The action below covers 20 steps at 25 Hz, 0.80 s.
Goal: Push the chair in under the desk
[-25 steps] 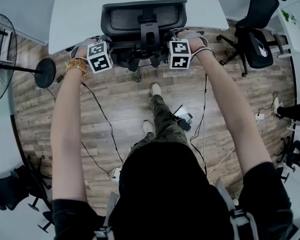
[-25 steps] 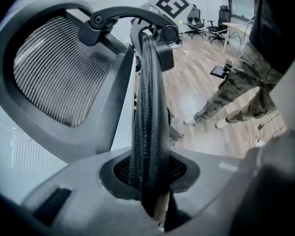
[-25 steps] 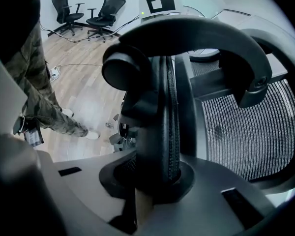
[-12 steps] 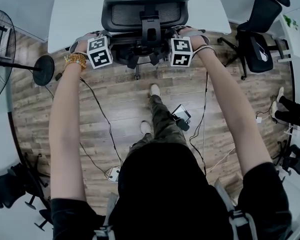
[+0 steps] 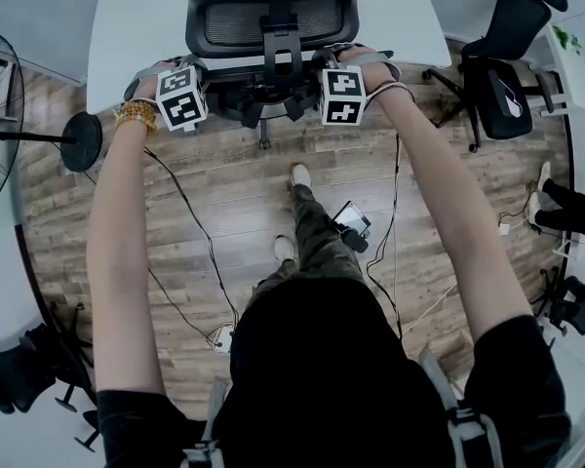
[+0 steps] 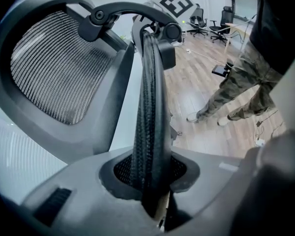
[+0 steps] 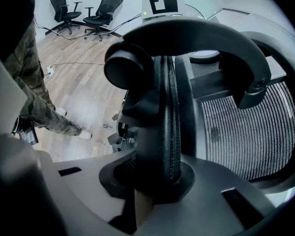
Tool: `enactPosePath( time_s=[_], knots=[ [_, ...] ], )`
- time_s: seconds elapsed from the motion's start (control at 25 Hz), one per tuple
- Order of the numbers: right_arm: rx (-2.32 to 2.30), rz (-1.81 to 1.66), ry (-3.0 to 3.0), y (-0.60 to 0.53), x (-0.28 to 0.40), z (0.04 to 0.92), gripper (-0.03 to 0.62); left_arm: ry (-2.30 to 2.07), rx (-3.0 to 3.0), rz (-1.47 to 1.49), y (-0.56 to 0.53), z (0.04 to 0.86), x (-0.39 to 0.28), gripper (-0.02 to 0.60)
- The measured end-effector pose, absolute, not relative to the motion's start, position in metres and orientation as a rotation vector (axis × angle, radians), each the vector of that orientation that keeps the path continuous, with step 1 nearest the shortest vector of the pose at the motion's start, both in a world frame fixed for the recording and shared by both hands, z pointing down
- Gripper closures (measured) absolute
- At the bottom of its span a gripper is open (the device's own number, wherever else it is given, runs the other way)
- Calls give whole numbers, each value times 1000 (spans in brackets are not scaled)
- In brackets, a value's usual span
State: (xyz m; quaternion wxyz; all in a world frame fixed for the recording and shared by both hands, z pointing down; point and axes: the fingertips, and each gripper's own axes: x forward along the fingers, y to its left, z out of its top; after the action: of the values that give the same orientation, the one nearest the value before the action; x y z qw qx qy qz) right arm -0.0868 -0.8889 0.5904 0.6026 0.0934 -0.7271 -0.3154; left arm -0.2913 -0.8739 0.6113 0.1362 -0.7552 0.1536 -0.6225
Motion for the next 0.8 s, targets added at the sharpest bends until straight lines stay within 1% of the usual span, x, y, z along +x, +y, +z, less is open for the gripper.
enactPosePath(
  time_s=[0.8],
  knots=[
    [221,-739,-1680,-890,-85,591,548,457,-2170,-1777,-876,611,-288,488]
  ],
)
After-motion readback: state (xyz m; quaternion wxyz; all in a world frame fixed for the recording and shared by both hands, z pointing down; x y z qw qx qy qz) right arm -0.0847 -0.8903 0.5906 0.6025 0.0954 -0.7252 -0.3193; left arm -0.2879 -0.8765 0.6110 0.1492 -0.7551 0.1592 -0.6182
